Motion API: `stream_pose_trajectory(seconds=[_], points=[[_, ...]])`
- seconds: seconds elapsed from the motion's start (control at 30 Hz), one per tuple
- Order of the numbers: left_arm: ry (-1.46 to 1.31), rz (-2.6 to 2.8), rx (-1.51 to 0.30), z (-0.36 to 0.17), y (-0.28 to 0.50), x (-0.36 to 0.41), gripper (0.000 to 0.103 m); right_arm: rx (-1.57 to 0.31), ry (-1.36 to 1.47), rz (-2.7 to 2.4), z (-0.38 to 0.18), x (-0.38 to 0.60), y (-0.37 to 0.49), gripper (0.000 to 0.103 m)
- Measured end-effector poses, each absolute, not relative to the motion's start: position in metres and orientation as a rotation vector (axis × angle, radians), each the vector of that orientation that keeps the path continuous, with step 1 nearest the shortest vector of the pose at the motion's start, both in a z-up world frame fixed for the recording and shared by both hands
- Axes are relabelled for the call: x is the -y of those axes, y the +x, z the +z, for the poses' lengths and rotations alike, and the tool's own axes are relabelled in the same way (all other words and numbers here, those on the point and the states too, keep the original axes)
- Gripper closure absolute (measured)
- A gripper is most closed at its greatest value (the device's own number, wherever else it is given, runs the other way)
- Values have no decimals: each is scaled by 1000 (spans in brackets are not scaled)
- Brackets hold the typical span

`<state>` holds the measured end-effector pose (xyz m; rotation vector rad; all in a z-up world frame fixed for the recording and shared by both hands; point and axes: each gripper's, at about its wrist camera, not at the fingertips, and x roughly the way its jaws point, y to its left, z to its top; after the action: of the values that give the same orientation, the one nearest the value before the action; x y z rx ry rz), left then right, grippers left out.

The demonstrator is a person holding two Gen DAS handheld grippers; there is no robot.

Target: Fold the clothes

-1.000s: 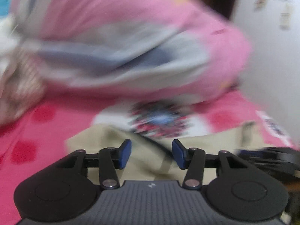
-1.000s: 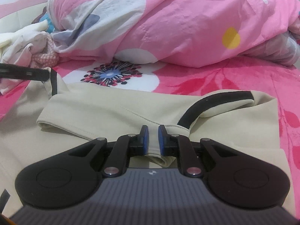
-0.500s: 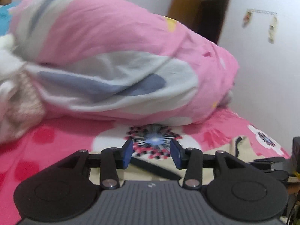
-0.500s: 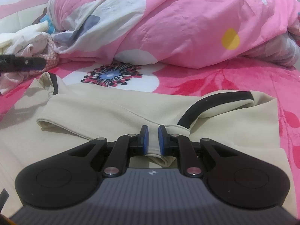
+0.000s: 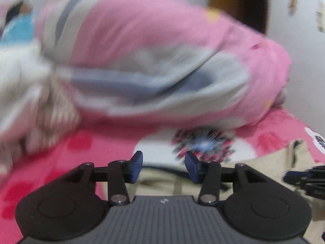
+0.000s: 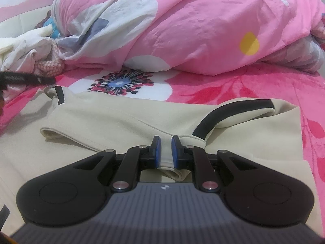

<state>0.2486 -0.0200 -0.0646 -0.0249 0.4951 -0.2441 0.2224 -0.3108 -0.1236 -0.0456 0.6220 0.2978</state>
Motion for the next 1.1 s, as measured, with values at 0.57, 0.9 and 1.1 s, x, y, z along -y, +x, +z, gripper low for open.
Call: stream_pose_trajectory(seconds=[0.57, 0.9, 1.1], points=[[357, -440, -578, -104, 232, 120, 51, -687, 25, 159, -117, 399, 288, 77], [321, -453, -587, -103, 228, 112, 50, -541, 245, 29, -89, 443, 274, 89], [325, -447, -580, -104, 228, 113, 49, -697, 149, 17, -128, 418, 300, 92]])
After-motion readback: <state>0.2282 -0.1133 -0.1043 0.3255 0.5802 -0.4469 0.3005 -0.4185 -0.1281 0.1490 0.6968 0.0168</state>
